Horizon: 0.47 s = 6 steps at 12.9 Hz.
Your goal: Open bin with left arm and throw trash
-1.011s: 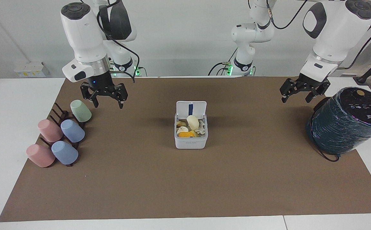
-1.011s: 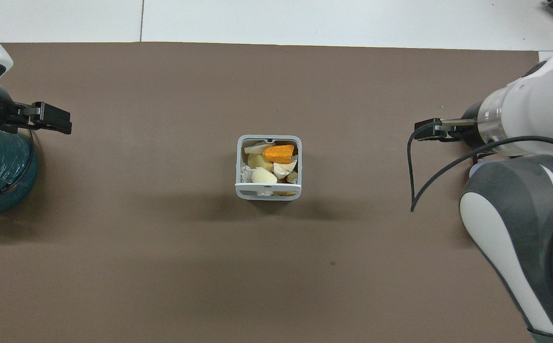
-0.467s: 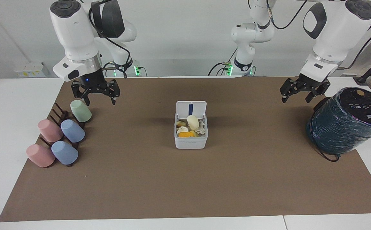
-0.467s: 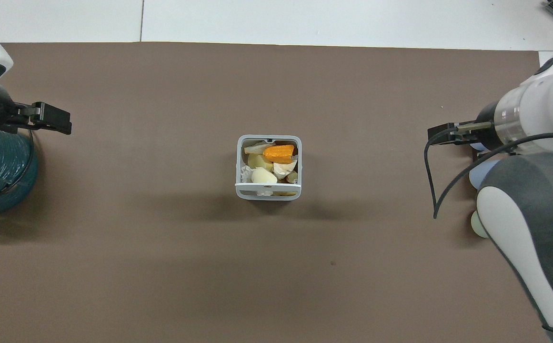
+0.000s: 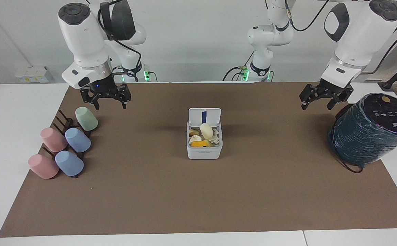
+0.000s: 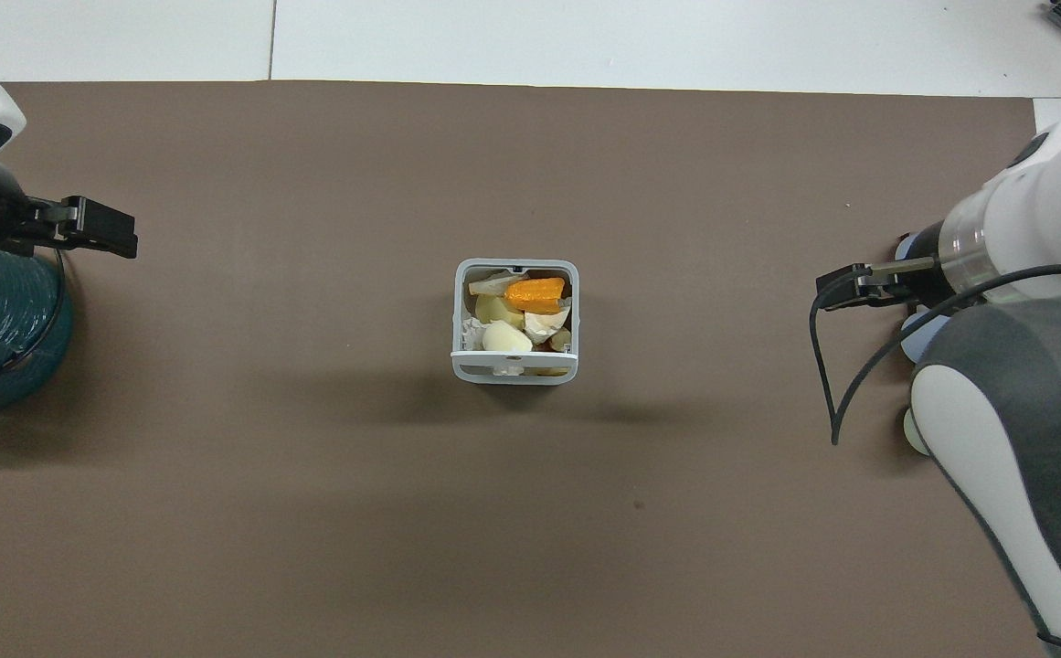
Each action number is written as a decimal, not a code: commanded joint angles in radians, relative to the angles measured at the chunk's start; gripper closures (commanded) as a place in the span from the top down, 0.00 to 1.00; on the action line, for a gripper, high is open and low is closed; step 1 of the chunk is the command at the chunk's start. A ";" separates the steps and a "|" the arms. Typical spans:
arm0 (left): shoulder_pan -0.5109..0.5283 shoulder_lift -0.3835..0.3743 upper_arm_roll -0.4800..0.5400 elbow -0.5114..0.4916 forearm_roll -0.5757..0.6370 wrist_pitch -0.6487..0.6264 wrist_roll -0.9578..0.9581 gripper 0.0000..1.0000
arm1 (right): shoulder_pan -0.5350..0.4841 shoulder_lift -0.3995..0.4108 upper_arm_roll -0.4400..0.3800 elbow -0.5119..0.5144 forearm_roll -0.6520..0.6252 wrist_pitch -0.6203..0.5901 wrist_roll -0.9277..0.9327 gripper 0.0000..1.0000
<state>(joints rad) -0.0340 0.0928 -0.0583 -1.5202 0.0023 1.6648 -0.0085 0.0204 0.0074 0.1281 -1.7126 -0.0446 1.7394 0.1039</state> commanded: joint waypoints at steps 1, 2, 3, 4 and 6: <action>0.003 -0.031 0.002 -0.040 0.022 0.021 0.050 1.00 | -0.017 -0.029 0.004 -0.033 0.037 -0.003 -0.010 1.00; 0.005 -0.031 0.003 -0.040 0.022 0.021 0.070 1.00 | -0.016 -0.032 0.004 -0.035 0.037 -0.006 -0.012 1.00; 0.005 -0.031 0.003 -0.040 0.022 0.019 0.076 1.00 | -0.014 -0.040 0.004 -0.048 0.035 -0.007 -0.015 1.00; 0.005 -0.031 0.003 -0.040 0.022 0.021 0.076 1.00 | -0.014 -0.044 0.004 -0.059 0.035 -0.006 -0.016 1.00; 0.005 -0.031 0.003 -0.041 0.022 0.023 0.076 1.00 | -0.014 -0.044 0.004 -0.059 0.035 -0.007 -0.016 1.00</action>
<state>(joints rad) -0.0332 0.0928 -0.0542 -1.5205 0.0031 1.6649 0.0509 0.0198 -0.0040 0.1257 -1.7371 -0.0317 1.7352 0.1039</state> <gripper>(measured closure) 0.000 0.000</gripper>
